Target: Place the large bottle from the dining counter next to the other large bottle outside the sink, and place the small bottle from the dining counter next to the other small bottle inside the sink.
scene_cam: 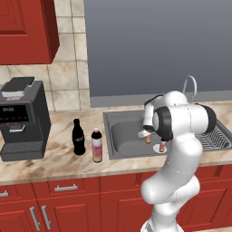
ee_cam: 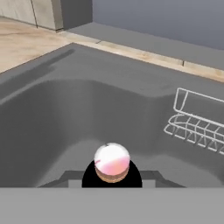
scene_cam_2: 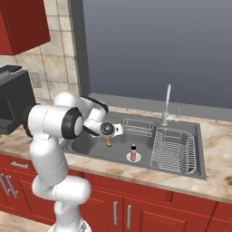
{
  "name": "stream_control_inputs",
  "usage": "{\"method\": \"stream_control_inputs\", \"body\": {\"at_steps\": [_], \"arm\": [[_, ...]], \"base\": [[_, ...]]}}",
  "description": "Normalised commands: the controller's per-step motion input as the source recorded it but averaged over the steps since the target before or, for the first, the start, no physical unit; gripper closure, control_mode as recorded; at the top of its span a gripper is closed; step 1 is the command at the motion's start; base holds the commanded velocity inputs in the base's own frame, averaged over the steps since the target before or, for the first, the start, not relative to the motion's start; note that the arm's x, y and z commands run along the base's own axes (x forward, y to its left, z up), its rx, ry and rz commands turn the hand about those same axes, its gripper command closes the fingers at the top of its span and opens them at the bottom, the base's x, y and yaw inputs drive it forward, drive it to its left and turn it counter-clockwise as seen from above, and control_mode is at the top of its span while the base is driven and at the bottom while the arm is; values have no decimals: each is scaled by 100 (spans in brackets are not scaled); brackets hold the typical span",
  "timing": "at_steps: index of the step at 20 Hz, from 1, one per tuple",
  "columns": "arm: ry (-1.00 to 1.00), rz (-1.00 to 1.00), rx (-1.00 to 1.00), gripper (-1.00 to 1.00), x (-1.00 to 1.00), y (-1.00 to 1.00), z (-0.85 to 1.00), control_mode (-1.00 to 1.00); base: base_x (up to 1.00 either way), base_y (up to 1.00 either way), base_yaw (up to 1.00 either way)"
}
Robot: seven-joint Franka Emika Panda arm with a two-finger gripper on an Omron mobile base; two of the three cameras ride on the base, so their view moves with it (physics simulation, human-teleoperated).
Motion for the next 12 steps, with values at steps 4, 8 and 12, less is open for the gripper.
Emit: {"method": "stream_control_inputs", "body": {"at_steps": [4,8,12], "arm": [[0,4,-1,100,4,0,-12,-100],[0,5,0,100,11,0,-11,-100],[0,5,0,100,24,-1,-17,-100]], "base": [[0,0,0],[0,0,0],[0,0,0]]}}
